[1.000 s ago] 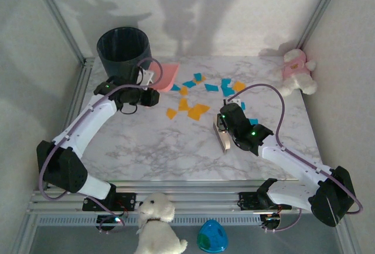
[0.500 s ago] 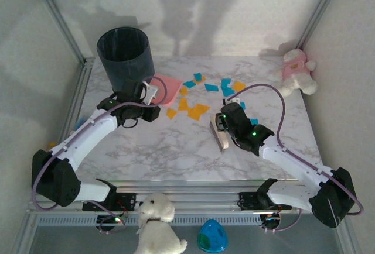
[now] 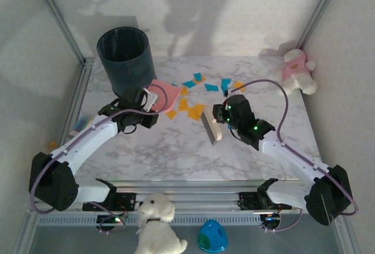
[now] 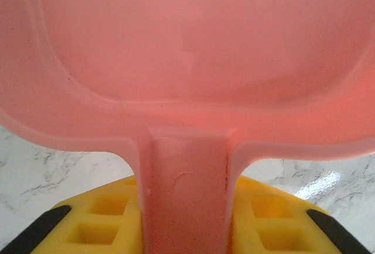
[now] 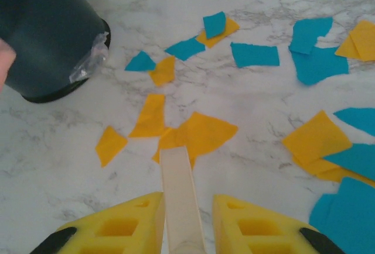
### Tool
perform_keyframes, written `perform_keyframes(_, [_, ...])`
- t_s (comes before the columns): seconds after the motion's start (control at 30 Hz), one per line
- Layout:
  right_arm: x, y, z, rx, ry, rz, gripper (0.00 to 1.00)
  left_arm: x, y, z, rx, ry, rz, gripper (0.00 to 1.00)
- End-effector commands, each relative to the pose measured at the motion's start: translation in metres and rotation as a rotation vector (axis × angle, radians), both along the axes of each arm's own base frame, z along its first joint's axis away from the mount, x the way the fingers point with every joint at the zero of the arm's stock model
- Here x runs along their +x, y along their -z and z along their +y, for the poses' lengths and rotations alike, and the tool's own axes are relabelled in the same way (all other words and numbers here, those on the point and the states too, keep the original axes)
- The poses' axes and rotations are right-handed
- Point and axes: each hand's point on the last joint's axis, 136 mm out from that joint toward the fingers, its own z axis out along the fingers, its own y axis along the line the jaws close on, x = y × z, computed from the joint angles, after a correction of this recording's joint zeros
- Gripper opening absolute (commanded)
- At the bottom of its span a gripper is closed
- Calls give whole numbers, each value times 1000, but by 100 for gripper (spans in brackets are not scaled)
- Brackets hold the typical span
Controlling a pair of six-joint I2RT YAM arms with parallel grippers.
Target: Sweep away the paper scraps from the table
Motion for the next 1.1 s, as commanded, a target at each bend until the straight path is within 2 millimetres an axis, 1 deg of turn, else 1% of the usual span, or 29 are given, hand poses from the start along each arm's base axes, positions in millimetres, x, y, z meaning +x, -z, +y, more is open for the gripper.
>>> perform_keyframes(0.0, [23,-31,21,143,-48,-57,0,0,-7,1,17,15,-57,0])
perform_keyframes(0.2, [55,-30,33,231,-66,-25,0,-1,-6,1,14,17,-50,0])
perform_keyframes(0.33, [73,-29,44,256,-82,-12,0,-1,-5,0,16,17,-48,0])
perform_keyframes(0.43, [88,-27,48,283,-71,1,0,-1,-3,0,20,18,-46,0])
perform_keyframes(0.6, [109,-21,67,344,-106,55,0,-1,-1,1,30,18,-43,0])
perform_keyframes(0.73, [119,-9,84,378,-143,113,0,-1,-1,2,36,18,-45,0])
perform_keyframes(0.9, [125,5,104,410,-200,186,0,-1,1,3,42,16,-39,0])
perform_keyframes(1.0, [127,14,110,415,-208,215,0,-1,3,3,46,16,-35,0])
perform_keyframes(1.07, [125,24,110,397,-204,241,0,-1,3,3,46,16,-31,0])
